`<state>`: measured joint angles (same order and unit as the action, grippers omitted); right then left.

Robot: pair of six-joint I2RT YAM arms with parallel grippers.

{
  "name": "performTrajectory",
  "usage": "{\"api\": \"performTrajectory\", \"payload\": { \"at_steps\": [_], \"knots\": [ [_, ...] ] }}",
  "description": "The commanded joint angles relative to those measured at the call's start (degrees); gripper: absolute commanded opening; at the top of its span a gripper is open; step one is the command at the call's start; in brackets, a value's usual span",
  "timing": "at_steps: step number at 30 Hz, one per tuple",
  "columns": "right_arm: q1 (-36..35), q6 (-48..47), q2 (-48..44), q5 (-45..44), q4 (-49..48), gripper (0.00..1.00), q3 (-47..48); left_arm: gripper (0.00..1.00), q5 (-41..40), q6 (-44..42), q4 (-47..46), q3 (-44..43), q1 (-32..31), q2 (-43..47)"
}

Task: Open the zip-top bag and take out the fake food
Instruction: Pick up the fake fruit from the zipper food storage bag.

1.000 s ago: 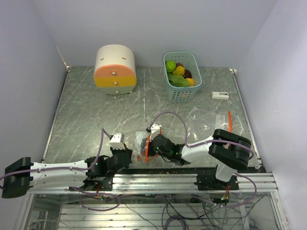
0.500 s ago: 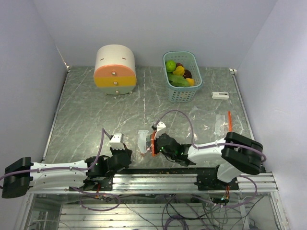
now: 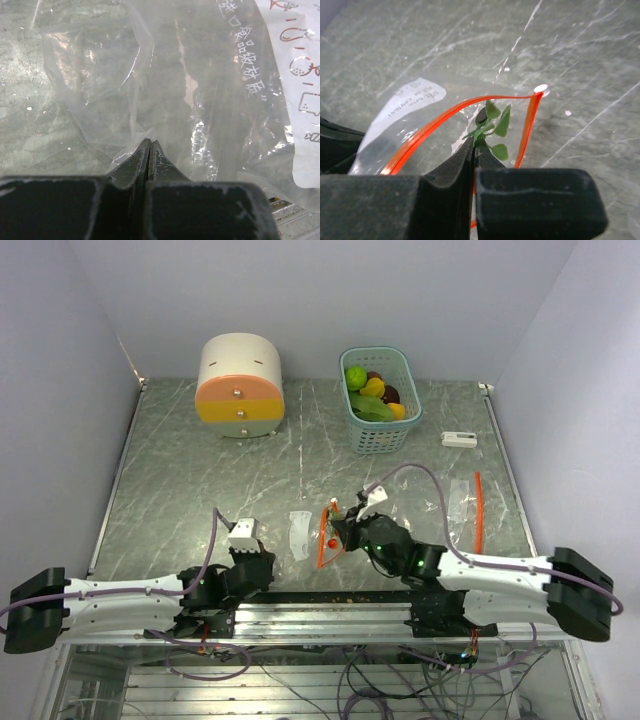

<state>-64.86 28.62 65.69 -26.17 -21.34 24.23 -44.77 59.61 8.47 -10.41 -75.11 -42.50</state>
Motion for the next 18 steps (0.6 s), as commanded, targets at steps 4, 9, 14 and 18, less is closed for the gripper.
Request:
{"api": "performTrajectory", "payload": {
  "at_steps": [4,9,14,18],
  "knots": [
    [2.1,-3.7,-11.9,-3.4,9.1,0.00,2.9,0.07,-0.9,0.2,-2.1,1.2,-0.2,-1.2],
    [5.6,-9.6,-13.6,-4.4,13.3,0.00,10.7,0.07,-0.7,0.2,-3.4,1.2,-0.1,-2.7],
    [15.6,-14.4,-10.6,4.2,14.5,0.00,19.6,0.07,-0.6,0.2,-5.0,1.1,-0.1,-4.0],
    [25.1,-17.9,-3.8,10.2,14.1,0.00,29.8,0.07,-0.3,0.3,-6.6,1.6,-0.1,-4.8]
  ]
}}
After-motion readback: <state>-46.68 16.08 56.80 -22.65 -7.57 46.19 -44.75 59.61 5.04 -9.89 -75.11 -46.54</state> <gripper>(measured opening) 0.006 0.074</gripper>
